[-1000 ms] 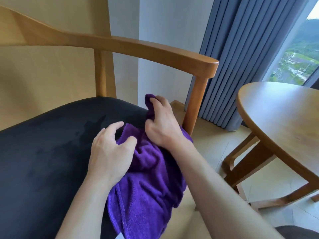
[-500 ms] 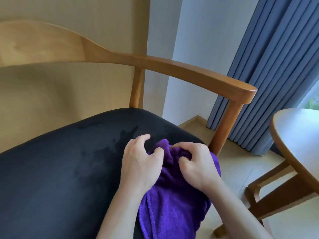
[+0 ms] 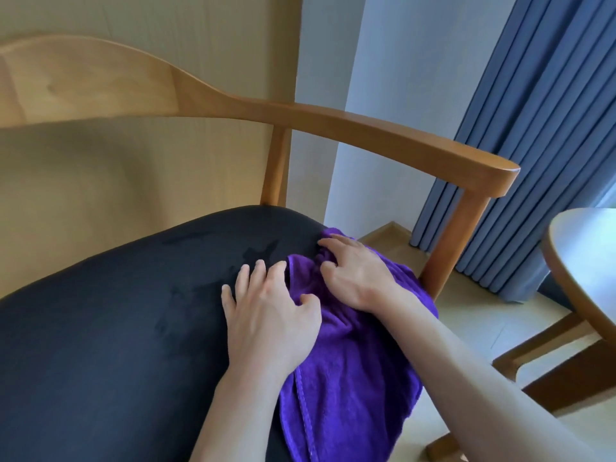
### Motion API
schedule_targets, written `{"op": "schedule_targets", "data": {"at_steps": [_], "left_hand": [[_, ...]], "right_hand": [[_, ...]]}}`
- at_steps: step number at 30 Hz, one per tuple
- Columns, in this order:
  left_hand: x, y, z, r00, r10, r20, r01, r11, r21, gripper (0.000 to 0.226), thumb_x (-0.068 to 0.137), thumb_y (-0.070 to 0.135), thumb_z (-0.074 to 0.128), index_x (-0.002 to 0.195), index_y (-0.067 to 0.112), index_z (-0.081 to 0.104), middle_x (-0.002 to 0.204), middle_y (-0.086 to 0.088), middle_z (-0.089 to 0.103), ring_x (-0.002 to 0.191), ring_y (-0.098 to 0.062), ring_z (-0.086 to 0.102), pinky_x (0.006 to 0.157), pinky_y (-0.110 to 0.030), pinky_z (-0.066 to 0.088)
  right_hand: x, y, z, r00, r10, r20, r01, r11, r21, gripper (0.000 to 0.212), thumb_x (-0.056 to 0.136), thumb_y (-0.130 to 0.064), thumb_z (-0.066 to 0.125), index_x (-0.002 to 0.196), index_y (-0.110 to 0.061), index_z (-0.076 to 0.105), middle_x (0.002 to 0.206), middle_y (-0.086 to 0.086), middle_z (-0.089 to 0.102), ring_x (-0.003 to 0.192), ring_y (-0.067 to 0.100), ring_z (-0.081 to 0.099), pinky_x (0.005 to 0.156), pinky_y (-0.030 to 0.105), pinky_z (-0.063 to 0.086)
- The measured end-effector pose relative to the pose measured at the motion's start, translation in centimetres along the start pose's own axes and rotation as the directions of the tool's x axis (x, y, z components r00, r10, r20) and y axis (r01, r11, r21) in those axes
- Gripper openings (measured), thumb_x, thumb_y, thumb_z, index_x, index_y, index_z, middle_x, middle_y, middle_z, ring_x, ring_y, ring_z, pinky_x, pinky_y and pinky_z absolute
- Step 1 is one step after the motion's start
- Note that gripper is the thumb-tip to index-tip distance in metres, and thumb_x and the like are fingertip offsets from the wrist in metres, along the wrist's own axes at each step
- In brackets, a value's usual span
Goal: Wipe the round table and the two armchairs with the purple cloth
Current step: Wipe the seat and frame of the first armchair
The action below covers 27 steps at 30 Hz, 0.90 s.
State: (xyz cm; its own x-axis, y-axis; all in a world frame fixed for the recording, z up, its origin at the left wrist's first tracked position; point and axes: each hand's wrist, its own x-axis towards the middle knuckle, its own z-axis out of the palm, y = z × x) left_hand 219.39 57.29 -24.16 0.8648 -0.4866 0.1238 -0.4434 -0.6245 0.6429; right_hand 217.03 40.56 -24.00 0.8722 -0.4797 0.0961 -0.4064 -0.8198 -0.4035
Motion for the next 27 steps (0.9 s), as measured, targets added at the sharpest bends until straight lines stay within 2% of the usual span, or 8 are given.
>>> {"op": "schedule_targets", "data": {"at_steps": [4, 7, 13, 16, 18, 21, 24, 27], "left_hand": [[0.2, -0.2, -0.4, 1.000, -0.019, 0.003, 0.019, 0.999, 0.031, 0.060, 0.094, 0.034, 0.046, 0.152, 0.026, 0.032, 0.163, 0.001, 0.023, 0.152, -0.019, 0.005, 0.124, -0.046, 0.002], [0.1, -0.5, -0.6, 1.000, -0.007, 0.022, 0.006, 0.999, 0.045, 0.060, 0.093, 0.020, 0.041, 0.152, 0.025, 0.032, 0.163, -0.001, 0.022, 0.152, -0.020, 0.005, 0.124, -0.045, 0.001], [0.0, -0.6, -0.5, 0.999, 0.017, 0.027, -0.019, 0.996, 0.088, 0.067, 0.088, 0.012, 0.039, 0.153, 0.026, 0.030, 0.164, -0.001, 0.017, 0.152, -0.019, 0.002, 0.123, -0.043, -0.003], [0.0, -0.8, -0.3, 1.000, 0.015, 0.023, -0.017, 0.994, 0.104, 0.068, 0.088, 0.012, 0.039, 0.153, 0.027, 0.028, 0.165, 0.002, 0.014, 0.152, -0.017, -0.001, 0.122, -0.041, -0.004], [0.0, -0.8, -0.2, 1.000, 0.013, 0.021, -0.016, 0.993, 0.119, 0.068, 0.087, 0.013, 0.038, 0.154, 0.027, 0.028, 0.165, 0.003, 0.013, 0.152, -0.016, -0.002, 0.122, -0.040, -0.004], [0.1, -0.9, -0.2, 1.000, 0.003, 0.031, -0.006, 0.994, 0.109, 0.068, 0.087, 0.012, 0.038, 0.153, 0.028, 0.028, 0.165, 0.004, 0.012, 0.152, -0.014, -0.003, 0.123, -0.039, -0.005], [0.1, -1.0, -0.4, 1.000, -0.007, 0.024, 0.005, 0.997, 0.082, 0.065, 0.088, 0.011, 0.038, 0.151, 0.028, 0.032, 0.164, 0.006, 0.015, 0.152, -0.012, -0.002, 0.124, -0.038, -0.001], [0.3, -0.9, -0.6, 1.000, -0.008, 0.014, 0.007, 0.996, 0.089, 0.064, 0.088, 0.012, 0.039, 0.150, 0.028, 0.033, 0.164, 0.007, 0.016, 0.151, -0.012, 0.000, 0.123, -0.038, 0.001]], "right_hand": [[-5.1, 0.3, -0.4, 0.989, -0.125, -0.082, 0.132, 0.988, 0.079, 0.053, 0.069, -0.030, 0.042, 0.119, -0.035, 0.058, 0.107, -0.013, 0.069, 0.101, 0.008, 0.060, 0.081, 0.025, 0.044], [-6.9, 0.5, -0.5, 0.978, -0.123, -0.170, 0.156, 0.968, 0.198, 0.033, 0.065, -0.027, 0.040, 0.092, -0.034, 0.059, 0.073, -0.014, 0.064, 0.070, 0.007, 0.059, 0.057, 0.022, 0.044], [0.5, -0.2, -1.3, 0.941, 0.034, -0.338, 0.095, 0.929, 0.358, 0.036, 0.078, -0.018, 0.050, 0.111, -0.029, 0.060, 0.093, -0.014, 0.066, 0.086, 0.003, 0.061, 0.068, 0.007, 0.043], [2.7, -0.2, 0.6, 0.996, -0.010, -0.085, 0.022, 0.991, 0.136, 0.049, 0.087, -0.036, 0.041, 0.134, -0.022, 0.044, 0.117, -0.004, 0.062, 0.113, 0.019, 0.059, 0.094, 0.030, 0.044], [2.7, -0.3, 1.7, 1.000, -0.017, 0.024, 0.017, 0.999, -0.036, 0.064, 0.086, -0.050, 0.027, 0.141, -0.022, 0.039, 0.141, -0.002, 0.052, 0.137, 0.025, 0.043, 0.119, 0.053, 0.023], [1.2, -0.6, 1.7, 1.000, -0.018, 0.003, 0.018, 0.996, -0.084, 0.070, 0.086, -0.054, 0.025, 0.147, -0.024, 0.039, 0.155, -0.005, 0.042, 0.146, 0.022, 0.032, 0.121, 0.056, 0.017], [-2.1, -0.9, 0.8, 0.993, -0.118, -0.025, 0.118, 0.993, -0.023, 0.044, 0.083, -0.043, 0.034, 0.121, -0.029, 0.051, 0.129, -0.010, 0.058, 0.126, 0.019, 0.048, 0.112, 0.042, 0.033], [-5.2, -1.2, 0.3, 0.987, -0.134, -0.092, 0.137, 0.990, 0.023, 0.006, 0.073, -0.035, 0.037, 0.077, -0.035, 0.032, 0.080, -0.018, 0.046, 0.082, 0.011, 0.046, 0.079, 0.029, 0.040]]}}
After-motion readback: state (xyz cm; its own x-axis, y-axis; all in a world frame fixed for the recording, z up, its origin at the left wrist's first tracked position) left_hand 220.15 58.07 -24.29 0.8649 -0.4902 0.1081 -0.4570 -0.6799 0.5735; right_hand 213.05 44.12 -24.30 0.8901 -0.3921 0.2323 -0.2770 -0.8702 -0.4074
